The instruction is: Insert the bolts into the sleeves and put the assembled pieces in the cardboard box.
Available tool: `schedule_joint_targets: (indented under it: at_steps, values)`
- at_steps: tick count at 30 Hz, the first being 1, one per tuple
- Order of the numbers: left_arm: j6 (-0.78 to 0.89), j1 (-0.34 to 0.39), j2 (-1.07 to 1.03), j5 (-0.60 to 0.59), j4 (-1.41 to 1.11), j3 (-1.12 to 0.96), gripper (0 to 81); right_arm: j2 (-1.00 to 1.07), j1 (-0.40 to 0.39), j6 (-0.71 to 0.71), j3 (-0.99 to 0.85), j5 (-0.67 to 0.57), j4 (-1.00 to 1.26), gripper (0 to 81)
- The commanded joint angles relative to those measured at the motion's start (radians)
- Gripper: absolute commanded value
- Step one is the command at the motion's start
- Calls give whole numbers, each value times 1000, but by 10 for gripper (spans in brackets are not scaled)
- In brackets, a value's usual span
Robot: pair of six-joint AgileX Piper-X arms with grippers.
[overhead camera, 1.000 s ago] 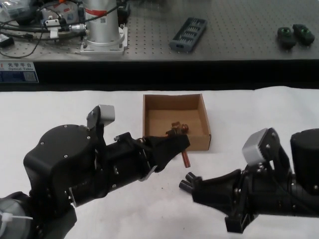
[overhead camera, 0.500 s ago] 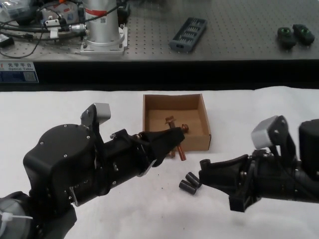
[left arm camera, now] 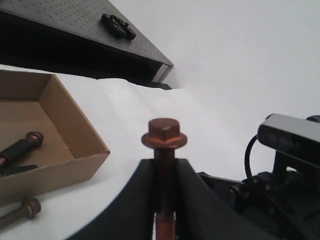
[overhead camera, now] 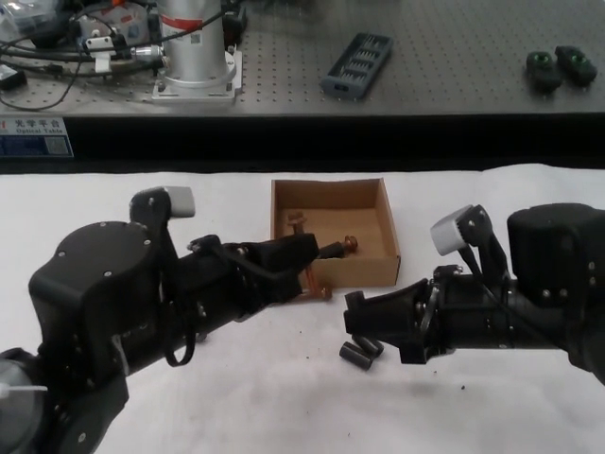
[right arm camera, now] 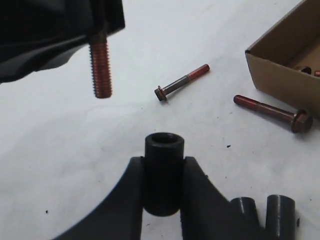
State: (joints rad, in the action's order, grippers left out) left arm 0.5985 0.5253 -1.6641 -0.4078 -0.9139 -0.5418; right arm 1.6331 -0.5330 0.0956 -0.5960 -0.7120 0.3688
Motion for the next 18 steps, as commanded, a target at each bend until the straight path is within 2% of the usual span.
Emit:
schedule_joint_targets:
  at_steps: [1,3,14,18]
  values:
    - [-37,-2,-18,-8,-1,-29,2,5,7,20,-22,-39,20,34]
    - [-28,-2,-35,-10,-1,-46,2,5,2,24,-26,-78,20,34]
    - [2,-2,-67,-54,-9,-89,2,5,-16,24,-25,-109,13,34]
    - [2,-2,-67,-105,-9,-89,2,5,-16,16,-23,-115,1,34]
